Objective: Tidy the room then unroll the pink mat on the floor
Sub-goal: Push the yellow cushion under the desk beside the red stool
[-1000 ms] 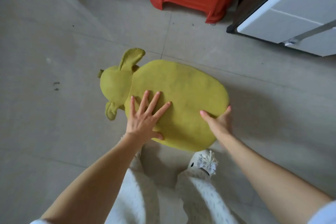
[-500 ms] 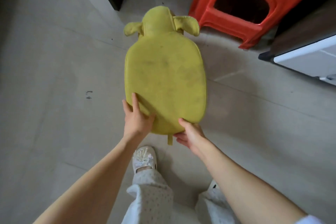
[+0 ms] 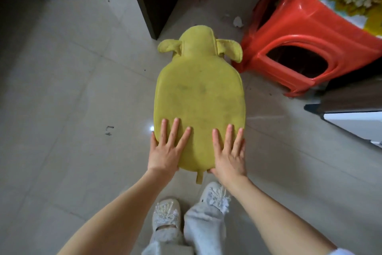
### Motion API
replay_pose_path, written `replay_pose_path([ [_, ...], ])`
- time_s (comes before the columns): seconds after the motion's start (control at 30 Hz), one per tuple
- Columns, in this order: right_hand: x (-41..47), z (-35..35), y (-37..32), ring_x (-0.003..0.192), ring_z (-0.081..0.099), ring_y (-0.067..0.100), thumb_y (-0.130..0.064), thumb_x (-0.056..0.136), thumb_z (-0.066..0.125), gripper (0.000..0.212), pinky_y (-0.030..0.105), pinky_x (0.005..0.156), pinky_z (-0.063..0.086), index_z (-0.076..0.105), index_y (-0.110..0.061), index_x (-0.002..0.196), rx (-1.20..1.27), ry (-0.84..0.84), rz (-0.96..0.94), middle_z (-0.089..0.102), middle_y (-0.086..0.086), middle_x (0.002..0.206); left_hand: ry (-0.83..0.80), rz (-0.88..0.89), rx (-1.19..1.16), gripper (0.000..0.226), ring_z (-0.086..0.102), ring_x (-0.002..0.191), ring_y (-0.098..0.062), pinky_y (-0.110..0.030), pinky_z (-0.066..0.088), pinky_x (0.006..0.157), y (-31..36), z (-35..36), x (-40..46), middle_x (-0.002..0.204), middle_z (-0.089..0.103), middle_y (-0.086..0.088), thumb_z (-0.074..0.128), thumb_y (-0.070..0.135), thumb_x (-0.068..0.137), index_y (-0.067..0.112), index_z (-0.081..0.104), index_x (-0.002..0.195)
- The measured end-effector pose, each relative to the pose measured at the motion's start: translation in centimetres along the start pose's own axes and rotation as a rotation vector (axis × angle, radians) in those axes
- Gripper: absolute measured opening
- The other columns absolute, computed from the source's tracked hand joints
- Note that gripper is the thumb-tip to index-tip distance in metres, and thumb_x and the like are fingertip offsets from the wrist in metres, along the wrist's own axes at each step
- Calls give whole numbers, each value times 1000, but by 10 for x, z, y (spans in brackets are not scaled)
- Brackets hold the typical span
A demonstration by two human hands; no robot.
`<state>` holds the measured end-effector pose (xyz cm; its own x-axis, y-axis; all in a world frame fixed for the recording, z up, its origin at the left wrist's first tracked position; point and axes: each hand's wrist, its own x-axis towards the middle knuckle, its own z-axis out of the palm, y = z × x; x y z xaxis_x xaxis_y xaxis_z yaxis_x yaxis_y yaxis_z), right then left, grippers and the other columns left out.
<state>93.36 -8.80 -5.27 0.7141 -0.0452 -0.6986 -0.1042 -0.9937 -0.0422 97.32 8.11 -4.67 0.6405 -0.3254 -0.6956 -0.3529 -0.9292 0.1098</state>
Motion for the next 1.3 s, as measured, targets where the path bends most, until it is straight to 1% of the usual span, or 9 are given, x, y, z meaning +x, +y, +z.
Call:
replay_pose_path([
  [0.13, 24, -3, -6, 128, 26, 59, -60, 29, 84, 135, 70, 94, 32, 24, -8, 139, -84, 177, 34, 37, 38, 140, 93, 23, 76, 86, -18, 143, -41, -58, 6, 116, -16, -18, 22, 146, -37, -4, 43, 22, 94, 33, -34, 128],
  [0.23, 53, -25, -15, 116, 46, 61, -64, 19, 82, 133, 71, 88, 36, 37, -8, 131, -21, 183, 54, 51, 39, 128, 155, 2, 137, 79, -15, 145, -38, -51, 0, 119, -25, -47, 48, 157, -23, -10, 37, 19, 96, 31, -32, 132],
  [0.5, 142, -74, -24, 129, 24, 50, -72, 38, 73, 119, 75, 92, 29, 38, -12, 134, 17, 488, -26, 45, 38, 135, 430, -19, 161, 76, -6, 148, -33, -39, 1, 121, -65, -102, 124, 159, -13, -12, 38, 16, 97, 29, -20, 144],
  [0.63, 174, -98, -29, 127, 39, 55, -74, 42, 69, 110, 75, 94, 28, 49, -14, 132, 20, 522, -21, 46, 35, 135, 552, -16, 163, 76, -2, 148, -32, -38, 4, 121, -82, -124, 157, 160, -7, -13, 42, 16, 95, 28, -12, 148],
  [0.73, 195, -120, -26, 141, 10, 52, -71, 63, 60, 106, 69, 109, 5, 23, -17, 147, -5, 644, -20, 14, 33, 153, 612, 33, 185, 77, -2, 149, -30, -37, 6, 121, -94, -141, 179, 160, -5, -10, 41, 6, 91, 25, -6, 150],
  [0.8, 207, -131, -17, 144, -7, 44, -68, 75, 50, 100, 60, 115, -7, 6, -19, 150, 15, 666, -29, -3, 25, 157, 758, 68, 171, 76, 14, 147, -34, -40, 18, 119, -103, -142, 193, 159, 14, -14, 45, -3, 84, 20, 15, 150],
  [0.93, 222, -153, -11, 145, 1, 42, -60, 78, 54, 92, 51, 119, -2, 14, -17, 149, 48, 754, 7, 7, 25, 157, 853, 165, 101, 65, 53, 121, -46, -54, 43, 98, -101, -145, 223, 131, 57, -23, 62, -4, 64, 7, 57, 128],
  [1.13, 236, -162, -2, 145, -1, 41, -49, 84, 54, 84, 47, 120, -1, 12, -18, 149, 61, 753, 94, 5, 23, 157, 742, 299, -14, 59, 4, 147, -39, -46, 6, 120, -88, -168, 250, 158, 14, -14, 45, 14, 95, 16, 20, 149],
  [1.3, 242, -166, -4, 146, -6, 36, -50, 87, 50, 83, 45, 120, -3, 5, -21, 150, 85, 693, 140, -2, 17, 159, 669, 239, 79, 62, -5, 149, -28, -43, 6, 120, -87, -180, 253, 161, 1, -4, 38, 27, 99, 24, 4, 151],
])
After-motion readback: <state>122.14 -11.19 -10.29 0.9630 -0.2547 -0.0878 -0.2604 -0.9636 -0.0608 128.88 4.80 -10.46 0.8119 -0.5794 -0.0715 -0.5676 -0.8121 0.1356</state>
